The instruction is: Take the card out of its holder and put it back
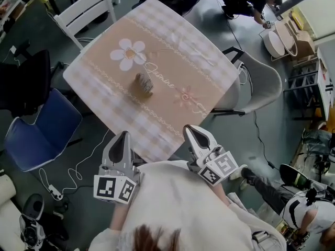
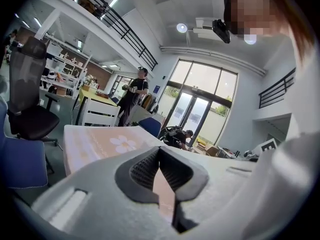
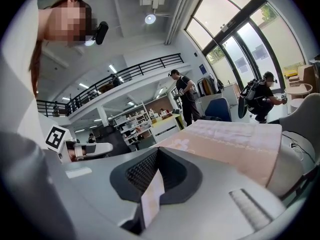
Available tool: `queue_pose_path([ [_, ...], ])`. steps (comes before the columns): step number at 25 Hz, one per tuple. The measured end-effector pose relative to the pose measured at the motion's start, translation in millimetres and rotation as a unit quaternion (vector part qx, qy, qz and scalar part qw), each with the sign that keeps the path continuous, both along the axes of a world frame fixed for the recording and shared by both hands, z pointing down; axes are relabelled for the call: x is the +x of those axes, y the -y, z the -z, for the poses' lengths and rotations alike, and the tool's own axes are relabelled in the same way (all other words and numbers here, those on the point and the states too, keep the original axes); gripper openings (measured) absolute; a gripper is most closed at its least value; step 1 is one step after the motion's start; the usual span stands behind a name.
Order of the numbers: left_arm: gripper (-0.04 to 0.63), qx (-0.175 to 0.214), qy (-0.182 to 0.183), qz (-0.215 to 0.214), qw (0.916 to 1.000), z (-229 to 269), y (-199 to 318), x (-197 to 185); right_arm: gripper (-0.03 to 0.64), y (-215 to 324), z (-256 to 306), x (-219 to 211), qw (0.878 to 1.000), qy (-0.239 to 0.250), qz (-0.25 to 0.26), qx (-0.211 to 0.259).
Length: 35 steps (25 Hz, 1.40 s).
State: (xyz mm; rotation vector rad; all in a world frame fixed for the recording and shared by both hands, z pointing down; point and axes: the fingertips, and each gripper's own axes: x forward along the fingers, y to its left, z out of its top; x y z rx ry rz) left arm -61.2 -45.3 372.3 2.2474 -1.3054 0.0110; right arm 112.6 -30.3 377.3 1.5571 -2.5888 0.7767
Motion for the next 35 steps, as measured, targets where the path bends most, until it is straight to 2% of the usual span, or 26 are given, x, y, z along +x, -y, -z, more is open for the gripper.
queue_pose_path([
  [11, 0.000, 0.000, -0.006, 0.019, 0.9998, -3.9, 2.3, -25.4, -0.002, 11.1, 4.0, -15.6, 0.999, -0.042, -0.005, 0.020],
  [17, 0.000, 0.002, -0.009, 0.029, 0.9995, -2.6, 6.9, -34.0, -0.002, 42.2, 11.0, -20.0, 0.997, -0.060, -0.003, 0.049],
  [23, 0.000, 0.000, -0.009, 0.045, 0.9989, -2.2, 5.8, -42.4, 0.080, 91.6, 14.1, -32.0, 0.994, -0.075, 0.019, 0.076],
  [29, 0.000, -0.005, -0.006, 0.078, 0.9969, -3.0, 0.1, -54.4, 0.143, 140.5, -28.3, -51.8, 0.995, -0.075, 0.046, 0.040],
  [35, 0.000, -0.009, -0.001, 0.109, 0.9940, -1.8, -6.6, -64.6, 0.143, 171.3, -68.9, -65.6, 0.995, -0.085, 0.048, 0.003],
])
